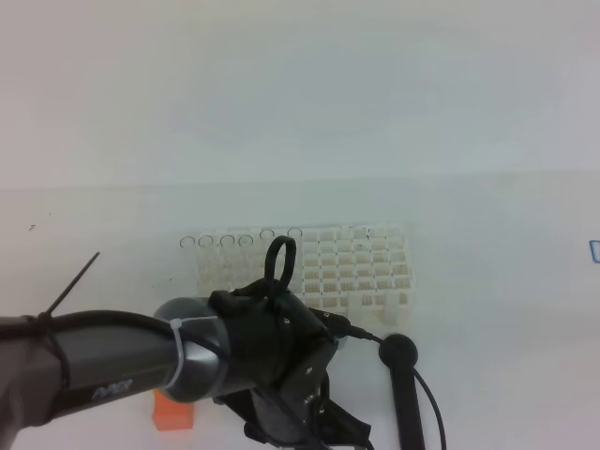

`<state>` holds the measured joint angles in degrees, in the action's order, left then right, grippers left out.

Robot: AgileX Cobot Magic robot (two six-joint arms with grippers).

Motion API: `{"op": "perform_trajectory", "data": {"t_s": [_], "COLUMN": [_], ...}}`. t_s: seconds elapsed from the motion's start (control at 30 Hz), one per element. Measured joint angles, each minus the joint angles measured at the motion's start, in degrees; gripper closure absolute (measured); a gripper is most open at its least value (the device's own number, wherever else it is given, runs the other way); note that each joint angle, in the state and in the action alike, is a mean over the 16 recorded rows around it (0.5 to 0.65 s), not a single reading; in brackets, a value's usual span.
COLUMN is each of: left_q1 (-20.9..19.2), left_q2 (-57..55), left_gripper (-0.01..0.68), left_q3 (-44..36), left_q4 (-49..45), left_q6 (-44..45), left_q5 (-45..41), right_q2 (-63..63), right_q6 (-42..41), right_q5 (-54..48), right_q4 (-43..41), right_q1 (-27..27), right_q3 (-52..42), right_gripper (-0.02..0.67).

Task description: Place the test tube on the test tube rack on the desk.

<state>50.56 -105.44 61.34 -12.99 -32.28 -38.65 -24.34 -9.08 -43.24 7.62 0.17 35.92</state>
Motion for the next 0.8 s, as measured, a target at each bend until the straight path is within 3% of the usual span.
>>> {"op": "perform_trajectory", "data": {"t_s": [0.33, 0.8], "left_q1": [0.00, 0.00], "left_q2": [0.23, 9.79], "left_gripper": [0.541, 0.562], "left_q3": [-0.07, -0.12], "left_q4": [-2.16, -6.85], "left_q6": [-0.73, -5.20], "left_q5": [0.08, -1.33], "right_q2": [0.00, 0.00], "right_q6": [-0.11, -1.00], "right_q5": [0.00, 0.01], "right_q4": [-0.07, 0.89], "right_q1": [0.00, 0.00], "right_q3": [0.00, 0.00], "right_gripper": [0.650, 0.650]}}
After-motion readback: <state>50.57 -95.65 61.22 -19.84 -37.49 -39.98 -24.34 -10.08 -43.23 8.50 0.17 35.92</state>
